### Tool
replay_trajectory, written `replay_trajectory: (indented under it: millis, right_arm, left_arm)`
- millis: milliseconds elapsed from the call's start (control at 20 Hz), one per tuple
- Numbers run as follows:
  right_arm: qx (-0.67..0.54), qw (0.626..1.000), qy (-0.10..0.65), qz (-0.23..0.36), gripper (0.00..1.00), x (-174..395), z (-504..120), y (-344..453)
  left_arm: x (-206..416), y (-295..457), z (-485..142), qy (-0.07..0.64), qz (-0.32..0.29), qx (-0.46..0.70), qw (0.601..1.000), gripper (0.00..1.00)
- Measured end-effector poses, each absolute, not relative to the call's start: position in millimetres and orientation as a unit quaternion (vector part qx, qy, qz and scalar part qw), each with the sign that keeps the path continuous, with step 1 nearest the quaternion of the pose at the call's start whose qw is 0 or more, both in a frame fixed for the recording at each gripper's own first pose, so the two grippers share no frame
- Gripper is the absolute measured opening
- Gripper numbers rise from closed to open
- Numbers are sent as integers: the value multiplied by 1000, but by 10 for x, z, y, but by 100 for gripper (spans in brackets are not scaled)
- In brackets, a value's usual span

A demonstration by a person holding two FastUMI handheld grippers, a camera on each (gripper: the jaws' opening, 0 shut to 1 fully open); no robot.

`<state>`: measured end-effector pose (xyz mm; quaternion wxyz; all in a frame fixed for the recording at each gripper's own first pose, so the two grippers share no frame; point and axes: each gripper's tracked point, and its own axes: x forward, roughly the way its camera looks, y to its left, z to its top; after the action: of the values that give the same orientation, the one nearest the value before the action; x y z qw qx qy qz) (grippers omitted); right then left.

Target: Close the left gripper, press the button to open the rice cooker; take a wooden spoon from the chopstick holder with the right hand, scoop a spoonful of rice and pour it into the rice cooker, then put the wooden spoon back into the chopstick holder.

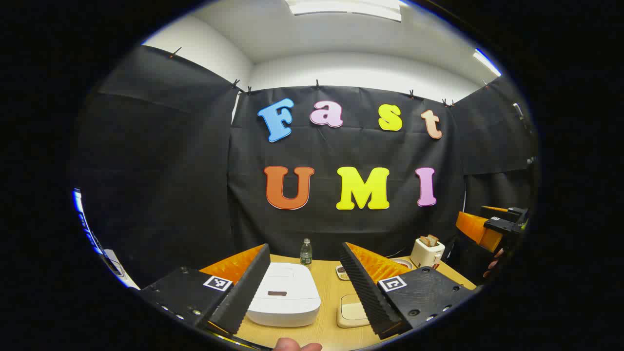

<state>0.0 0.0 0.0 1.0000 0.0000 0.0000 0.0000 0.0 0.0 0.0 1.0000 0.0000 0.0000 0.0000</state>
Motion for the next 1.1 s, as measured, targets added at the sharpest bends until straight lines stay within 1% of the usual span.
replay_trajectory:
  millis: [1100]
  right_arm:
    - [-6, 1000, 7, -3, 99, 151, -59, -164]
  left_arm:
    - [174, 60, -192, 12, 20, -2, 1000, 94]
